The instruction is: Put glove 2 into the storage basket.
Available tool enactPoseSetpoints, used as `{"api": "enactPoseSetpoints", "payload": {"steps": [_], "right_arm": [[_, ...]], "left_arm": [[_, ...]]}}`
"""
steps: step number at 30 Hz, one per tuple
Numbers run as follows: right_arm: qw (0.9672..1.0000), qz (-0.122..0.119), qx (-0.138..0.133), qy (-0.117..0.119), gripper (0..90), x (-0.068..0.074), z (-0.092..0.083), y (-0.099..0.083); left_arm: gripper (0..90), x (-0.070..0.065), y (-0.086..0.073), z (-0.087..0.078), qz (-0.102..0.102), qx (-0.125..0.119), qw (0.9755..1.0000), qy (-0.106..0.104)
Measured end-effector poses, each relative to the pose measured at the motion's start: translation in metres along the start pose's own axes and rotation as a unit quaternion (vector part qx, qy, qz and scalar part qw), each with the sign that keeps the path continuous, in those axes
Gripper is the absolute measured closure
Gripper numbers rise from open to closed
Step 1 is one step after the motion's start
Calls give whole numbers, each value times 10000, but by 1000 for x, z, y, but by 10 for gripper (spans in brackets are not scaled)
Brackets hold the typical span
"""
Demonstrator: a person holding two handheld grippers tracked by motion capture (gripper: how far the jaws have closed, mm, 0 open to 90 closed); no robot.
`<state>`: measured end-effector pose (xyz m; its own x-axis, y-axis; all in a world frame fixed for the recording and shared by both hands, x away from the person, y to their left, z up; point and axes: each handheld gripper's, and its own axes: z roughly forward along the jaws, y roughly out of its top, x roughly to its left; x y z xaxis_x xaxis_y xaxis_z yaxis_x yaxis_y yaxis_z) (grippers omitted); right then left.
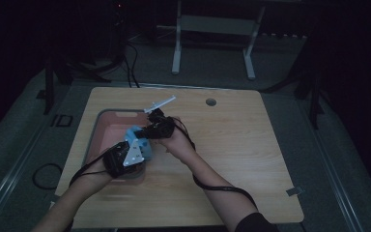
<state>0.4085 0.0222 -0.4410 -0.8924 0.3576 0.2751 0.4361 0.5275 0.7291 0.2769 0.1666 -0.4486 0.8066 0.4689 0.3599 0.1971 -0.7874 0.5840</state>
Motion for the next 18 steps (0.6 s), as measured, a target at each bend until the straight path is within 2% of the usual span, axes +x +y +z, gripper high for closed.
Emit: {"api": "enactPoseSetpoints", "payload": {"steps": [1, 4, 6, 7, 9, 12, 14, 18], "right_arm": [[10000, -10, 29, 40, 818, 2, 8, 2], [10000, -9, 83, 44, 818, 3, 21, 3], [9999, 4, 100, 62, 818, 3, 25, 2], [9999, 4, 100, 62, 818, 3, 25, 2], [9996, 62, 255, 48, 818, 0, 43, -3], [9994, 156, 298, 61, 817, -3, 50, -5], [9991, 222, 365, 70, 817, -8, 56, -6], [9985, 209, 505, 4, 808, -10, 64, -8]], "left_arm": [[769, 1, -8, -1, -44, 46, 10000, 20], [769, 2, -19, 2, -57, 109, 9999, 27], [769, 2, -19, 2, -57, 109, 9999, 27], [769, 2, -26, 7, -52, 208, 9998, 8], [768, 3, -33, 15, -127, 280, 9995, -65], [768, 4, -35, 17, -149, 313, 9994, -97], [769, 8, -41, 25, -235, 411, 9987, -182], [767, 10, -44, 33, -277, 550, 9978, -256]]}}
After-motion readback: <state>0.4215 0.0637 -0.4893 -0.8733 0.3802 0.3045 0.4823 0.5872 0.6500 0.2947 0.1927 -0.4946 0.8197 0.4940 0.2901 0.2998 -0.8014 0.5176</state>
